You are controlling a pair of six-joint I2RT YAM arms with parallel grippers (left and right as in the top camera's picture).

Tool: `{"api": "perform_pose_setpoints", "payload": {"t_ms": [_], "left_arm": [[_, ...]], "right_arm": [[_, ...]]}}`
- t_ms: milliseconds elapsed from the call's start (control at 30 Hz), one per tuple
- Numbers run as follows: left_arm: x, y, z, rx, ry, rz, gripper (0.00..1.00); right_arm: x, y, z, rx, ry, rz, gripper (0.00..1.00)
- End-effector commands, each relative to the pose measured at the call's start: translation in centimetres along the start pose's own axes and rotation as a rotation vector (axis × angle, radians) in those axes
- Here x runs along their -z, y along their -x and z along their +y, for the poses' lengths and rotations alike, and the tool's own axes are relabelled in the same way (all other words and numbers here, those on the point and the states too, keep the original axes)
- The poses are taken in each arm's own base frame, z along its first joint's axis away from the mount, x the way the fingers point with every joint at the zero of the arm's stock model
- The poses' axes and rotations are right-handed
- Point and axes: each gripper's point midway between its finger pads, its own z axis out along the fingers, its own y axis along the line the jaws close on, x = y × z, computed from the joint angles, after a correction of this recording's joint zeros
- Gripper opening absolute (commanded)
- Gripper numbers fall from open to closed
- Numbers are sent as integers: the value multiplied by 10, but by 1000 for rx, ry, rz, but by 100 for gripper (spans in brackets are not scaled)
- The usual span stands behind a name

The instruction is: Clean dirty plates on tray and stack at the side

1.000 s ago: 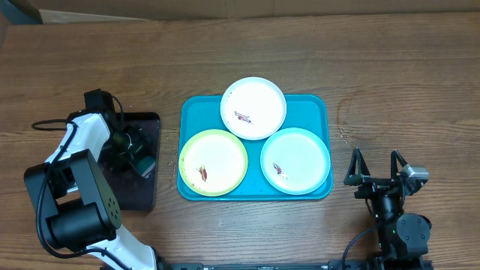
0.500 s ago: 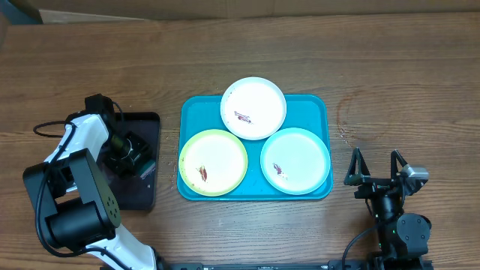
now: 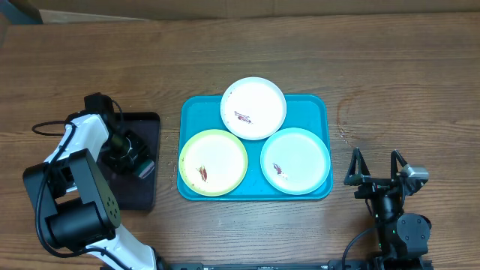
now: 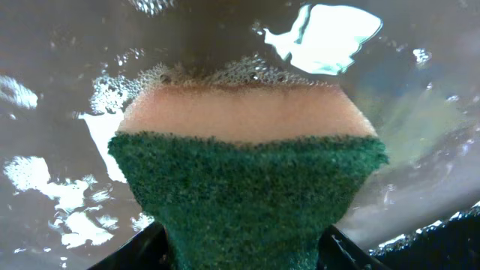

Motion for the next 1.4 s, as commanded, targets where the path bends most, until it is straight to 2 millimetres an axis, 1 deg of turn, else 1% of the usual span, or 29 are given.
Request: {"api": "perform_pose_setpoints", "payload": {"t_ms": [0, 67, 133, 167, 200, 300, 433, 533, 633, 933, 1067, 1167, 1233, 1300, 1333, 1367], "left_arm": [[-20, -4, 4, -9, 21, 29, 49], [-20, -3, 4, -9, 20, 26, 49], [-20, -3, 4, -10, 20, 26, 41], [-20, -3, 4, -10, 20, 26, 31], [-20, -3, 4, -10, 20, 25, 18], [-19, -1, 3, -9, 18, 19, 5], [-8, 5, -1, -13, 16, 15, 4], [6, 10, -6, -49, 14, 14, 4], [26, 14, -10, -88, 18, 21, 4], [98, 25, -25, -165, 0, -1, 4], [121, 26, -27, -176, -21, -45, 4], [127, 27, -26, -177, -23, -70, 4], [124, 29, -21, -176, 10, -79, 4], [114, 31, -15, -175, 41, -87, 4], [105, 31, -12, -175, 52, -89, 4], [92, 31, -9, -174, 60, -88, 4]], "right_arm": [[0, -2, -1, 3, 2, -1, 100], [0, -2, -1, 3, 2, -1, 100], [0, -2, -1, 3, 2, -1, 100], [0, -2, -1, 3, 2, -1, 100], [0, -2, -1, 3, 2, -1, 100], [0, -2, -1, 3, 2, -1, 100], [0, -2, -1, 3, 2, -1, 100], [0, -2, -1, 3, 2, -1, 100], [0, -2, -1, 3, 2, -1, 100], [0, -2, -1, 3, 2, -1, 100], [0, -2, -1, 3, 2, -1, 100], [0, -2, -1, 3, 2, -1, 100], [0, -2, -1, 3, 2, -1, 100], [0, -2, -1, 3, 2, -1, 100], [0, -2, -1, 3, 2, -1, 100], [0, -2, -1, 3, 2, -1, 100]]}}
